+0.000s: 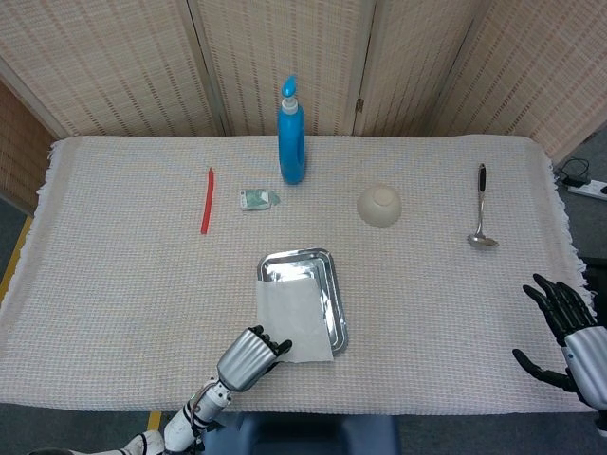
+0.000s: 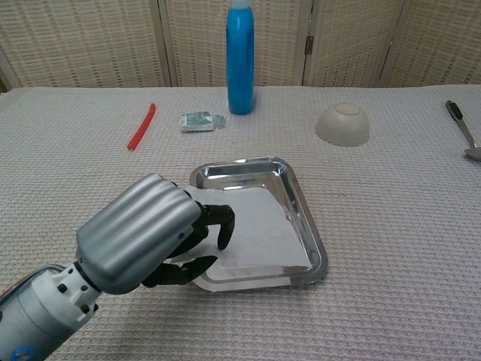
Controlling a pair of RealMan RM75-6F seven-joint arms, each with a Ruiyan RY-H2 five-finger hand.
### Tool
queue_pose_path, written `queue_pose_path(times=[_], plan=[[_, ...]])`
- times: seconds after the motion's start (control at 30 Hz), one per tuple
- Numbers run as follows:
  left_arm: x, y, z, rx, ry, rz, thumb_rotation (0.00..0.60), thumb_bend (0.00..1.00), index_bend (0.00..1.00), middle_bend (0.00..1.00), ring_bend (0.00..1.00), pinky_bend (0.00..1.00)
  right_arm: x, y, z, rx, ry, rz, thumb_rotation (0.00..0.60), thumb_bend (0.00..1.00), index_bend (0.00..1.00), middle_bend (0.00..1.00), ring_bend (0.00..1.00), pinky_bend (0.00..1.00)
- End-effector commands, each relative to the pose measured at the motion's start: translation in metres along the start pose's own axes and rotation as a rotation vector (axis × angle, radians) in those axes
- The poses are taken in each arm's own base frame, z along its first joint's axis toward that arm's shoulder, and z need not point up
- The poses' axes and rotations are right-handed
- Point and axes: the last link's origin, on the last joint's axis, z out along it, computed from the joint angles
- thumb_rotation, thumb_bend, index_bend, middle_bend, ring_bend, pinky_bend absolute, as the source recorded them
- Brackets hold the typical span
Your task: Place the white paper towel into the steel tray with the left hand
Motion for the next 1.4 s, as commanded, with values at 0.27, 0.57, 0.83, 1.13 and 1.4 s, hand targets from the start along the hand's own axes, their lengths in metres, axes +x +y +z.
queue_pose_path(times=[0.27,0.57,0.83,1.13,1.4], plan=[[-0.012,0.008,0.009,0.005,-0.022,-0.037,0.6,0.58,0.56,1.0,0.96,0.87,0.002,0.002,0.001,0.003,-0.004,0.014,0.6,0.32,0.0,0.0,0.0,0.0],[-0.023,0.007,0.022,0.036,-0.048,-0.033,0.6,0.47,0.48,1.0,0.97,0.87,0.004,0.005,0.002,-0.007,-0.002,0.026,0.6,0.32,0.0,0.0,0.0,0.0],[-0.022,0.01,0.03,0.041,-0.042,-0.036,0.6,0.19,0.3,1.0,0.97,0.87,0.005,0.007,0.003,-0.009,-0.004,0.031,0.6,0.32,0.0,0.0,0.0,0.0],[-0.01,0.008,0.03,0.054,-0.019,-0.026,0.6,0.16,0.28,1.0,0.97,0.87,0.01,0.008,0.001,-0.011,0.015,0.029,0.6,0.32,0.0,0.0,0.0,0.0],[-0.002,0.006,0.02,0.106,-0.08,-0.045,0.6,0.14,0.25,1.0,0.97,0.87,0.024,0.009,-0.008,-0.003,0.082,0.06,0.6,0.32,0.0,0.0,0.0,0.0]])
